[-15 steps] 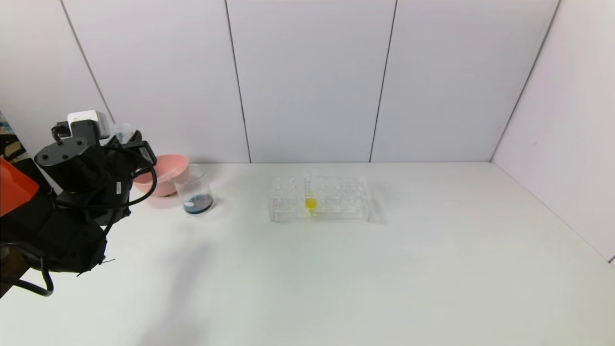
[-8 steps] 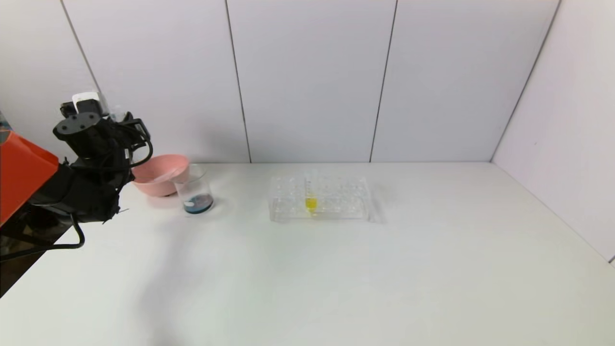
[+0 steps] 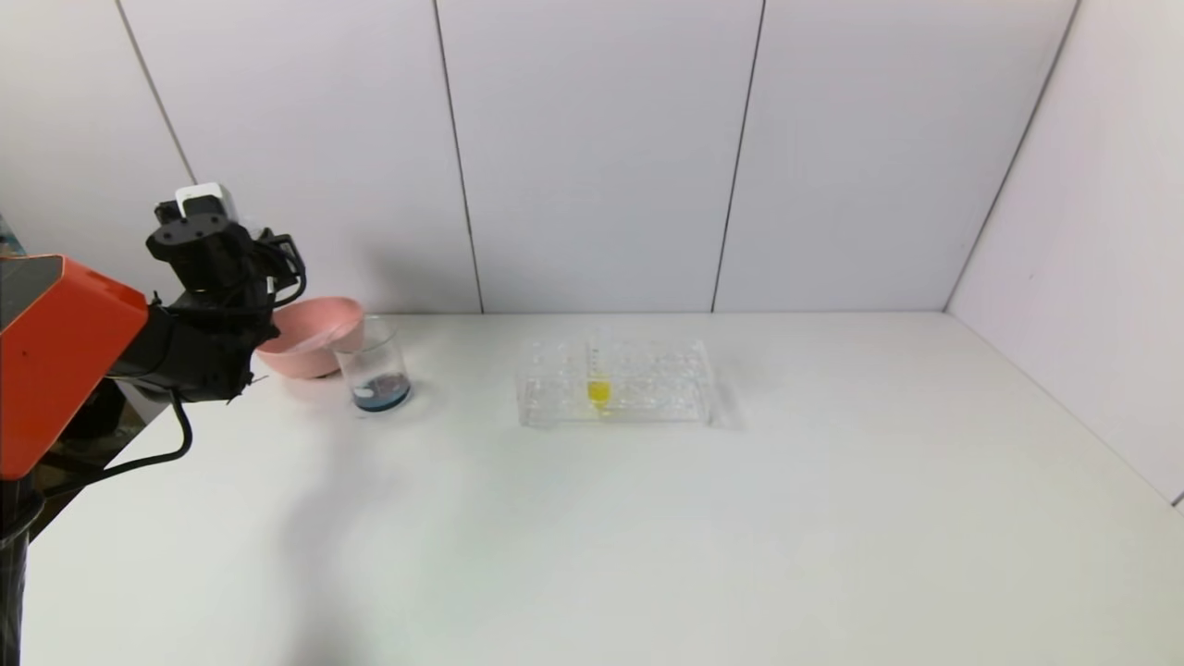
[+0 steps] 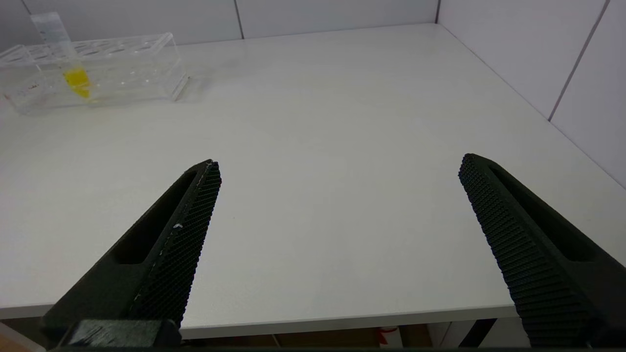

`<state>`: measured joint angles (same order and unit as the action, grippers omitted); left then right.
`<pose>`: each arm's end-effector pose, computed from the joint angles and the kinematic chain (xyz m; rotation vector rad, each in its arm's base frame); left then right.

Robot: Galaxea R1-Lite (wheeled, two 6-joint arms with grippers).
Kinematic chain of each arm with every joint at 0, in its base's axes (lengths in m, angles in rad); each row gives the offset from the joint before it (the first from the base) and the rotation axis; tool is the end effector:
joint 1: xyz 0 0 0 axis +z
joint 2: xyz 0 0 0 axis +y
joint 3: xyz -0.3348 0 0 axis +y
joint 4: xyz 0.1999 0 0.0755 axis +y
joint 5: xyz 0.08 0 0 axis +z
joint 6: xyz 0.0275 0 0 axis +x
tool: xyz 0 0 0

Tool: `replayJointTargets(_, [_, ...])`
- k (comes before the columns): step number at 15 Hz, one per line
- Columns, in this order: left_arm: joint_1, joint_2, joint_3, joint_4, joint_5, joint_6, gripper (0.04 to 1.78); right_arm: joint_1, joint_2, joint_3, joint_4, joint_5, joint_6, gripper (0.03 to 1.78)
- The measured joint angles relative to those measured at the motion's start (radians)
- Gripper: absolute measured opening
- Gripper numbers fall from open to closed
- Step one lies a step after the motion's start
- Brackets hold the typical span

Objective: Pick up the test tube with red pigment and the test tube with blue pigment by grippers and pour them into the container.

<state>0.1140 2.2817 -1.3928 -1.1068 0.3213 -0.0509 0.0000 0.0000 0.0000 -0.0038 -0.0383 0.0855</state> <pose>0.5024 0.0663 0.1690 -0.0726 -0.2295 0.4280 -0.0274 -0.0011 0.0759 0.0856 -0.0054 -0.0381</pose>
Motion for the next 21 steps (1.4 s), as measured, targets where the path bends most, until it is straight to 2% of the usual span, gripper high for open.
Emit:
replayJointTargets(2, [-0.001, 0.001, 0.007, -0.001, 0.000, -0.005, 0.47, 0.000, 0.000, 0.000, 0.000, 0.000, 0.000, 1.77])
replayJointTargets(5, [-0.003, -0.001, 0.027, -0.006, -0.001, -0.011, 0.62, 0.000, 0.000, 0.000, 0.000, 0.000, 0.000, 1.77])
replayJointTargets(7, [-0.005, -0.008, 0.043, -0.010, -0.001, -0.011, 0.87, 0.000, 0.000, 0.000, 0.000, 0.000, 0.000, 1.77])
replayJointTargets(10, [-0.006, -0.016, 0.051, -0.011, -0.001, -0.011, 1.36, 0.000, 0.000, 0.000, 0.000, 0.000, 0.000, 1.77])
replayJointTargets(13, [-0.011, -0.024, 0.048, -0.002, -0.003, -0.011, 1.68, 0.000, 0.000, 0.000, 0.000, 0.000, 0.000, 1.77])
replayJointTargets(15, [-0.011, -0.039, 0.049, 0.009, -0.024, -0.008, 1.77, 0.000, 0.000, 0.000, 0.000, 0.000, 0.000, 1.77])
replayJointTargets(17, [-0.011, -0.064, 0.072, 0.034, -0.080, -0.010, 1.77, 0.000, 0.000, 0.000, 0.000, 0.000, 0.000, 1.77])
replayJointTargets(21, [-0.014, -0.200, 0.250, 0.076, -0.284, -0.010, 1.76, 0.000, 0.000, 0.000, 0.000, 0.000, 0.000, 1.77])
